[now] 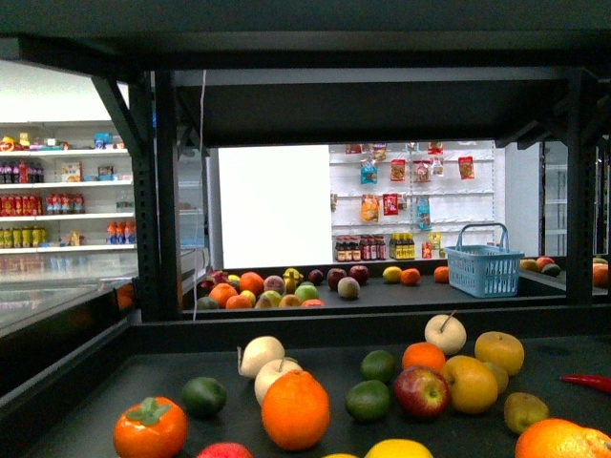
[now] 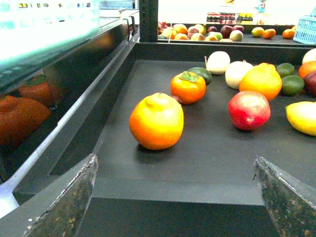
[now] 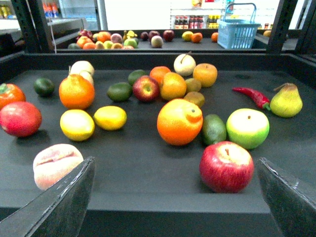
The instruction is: Pick lemon from shelf
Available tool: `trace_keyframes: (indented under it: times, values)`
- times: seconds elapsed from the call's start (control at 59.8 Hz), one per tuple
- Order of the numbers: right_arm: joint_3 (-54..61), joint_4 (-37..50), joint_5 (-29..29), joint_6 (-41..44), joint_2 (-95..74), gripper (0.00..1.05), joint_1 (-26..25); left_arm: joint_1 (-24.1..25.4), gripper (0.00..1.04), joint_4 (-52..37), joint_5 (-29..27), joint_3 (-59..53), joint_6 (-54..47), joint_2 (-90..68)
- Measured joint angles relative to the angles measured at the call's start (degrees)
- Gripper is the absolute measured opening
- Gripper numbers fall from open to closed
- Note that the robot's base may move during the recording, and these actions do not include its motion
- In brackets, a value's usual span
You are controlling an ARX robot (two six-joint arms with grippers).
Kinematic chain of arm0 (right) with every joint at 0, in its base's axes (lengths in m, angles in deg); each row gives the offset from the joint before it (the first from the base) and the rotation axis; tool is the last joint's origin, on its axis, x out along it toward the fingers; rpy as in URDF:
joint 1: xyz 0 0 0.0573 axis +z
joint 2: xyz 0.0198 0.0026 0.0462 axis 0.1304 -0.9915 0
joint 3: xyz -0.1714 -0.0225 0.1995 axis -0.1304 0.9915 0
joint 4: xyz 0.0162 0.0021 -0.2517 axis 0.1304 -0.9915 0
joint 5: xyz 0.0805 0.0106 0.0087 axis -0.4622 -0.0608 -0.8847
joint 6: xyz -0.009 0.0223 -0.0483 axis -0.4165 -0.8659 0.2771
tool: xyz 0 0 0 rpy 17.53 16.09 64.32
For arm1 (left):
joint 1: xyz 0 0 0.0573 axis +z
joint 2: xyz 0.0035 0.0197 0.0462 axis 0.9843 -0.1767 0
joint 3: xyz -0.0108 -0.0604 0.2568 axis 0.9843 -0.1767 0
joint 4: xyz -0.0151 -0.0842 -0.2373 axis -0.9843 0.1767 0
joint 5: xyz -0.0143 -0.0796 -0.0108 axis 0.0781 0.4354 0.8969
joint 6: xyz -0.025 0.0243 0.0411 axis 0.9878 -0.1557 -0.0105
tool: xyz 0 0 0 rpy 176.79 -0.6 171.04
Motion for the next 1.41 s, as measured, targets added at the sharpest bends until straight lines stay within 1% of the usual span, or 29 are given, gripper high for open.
trace_keyframes:
  times: [1.021,1.037,1.087,1.121,1.171,1.238,1.255,1.338,1.355,1.405]
  values:
    - [0.0,0.0,-0.02,0.0,-0.02,0.97,0.0,0.0,0.97,0.0,0.02,0.0,0.02,0.0]
    - [0.0,0.0,-0.02,0.0,-0.02,0.97,0.0,-0.02,0.97,0.07,-0.07,0.0,0.04,-0.04]
    - [0.0,0.0,-0.02,0.0,-0.02,0.97,0.0,-0.22,0.97,3.85,-0.59,1.27,3.98,-1.99]
    - [0.0,0.0,0.02,0.0,-0.02,0.97,0.0,0.35,0.97,5.18,0.72,2.49,8.11,-5.46]
    - [0.0,0.0,-0.07,0.02,-0.02,0.97,0.0,1.6,0.97,4.92,3.63,4.28,13.09,-10.16]
    - [0.0,0.0,-0.02,0.0,-0.02,0.97,0.0,3.78,0.97,2.1,8.63,8.57,18.49,-17.4]
    - [0.0,0.0,-0.02,0.02,-0.02,0.97,0.0,4.2,0.97,1.7,9.18,9.27,18.86,-18.34]
    - [0.0,0.0,-0.02,0.02,0.0,0.97,0.0,9.6,0.97,-2.84,18.38,16.13,25.42,-26.67]
    - [0.0,0.0,-0.02,0.0,0.0,0.97,0.0,10.27,0.97,-3.23,19.37,16.83,26.1,-27.47]
    - [0.0,0.0,-0.02,0.0,0.0,0.97,0.0,14.82,0.97,-5.33,24.39,21.11,30.16,-32.46]
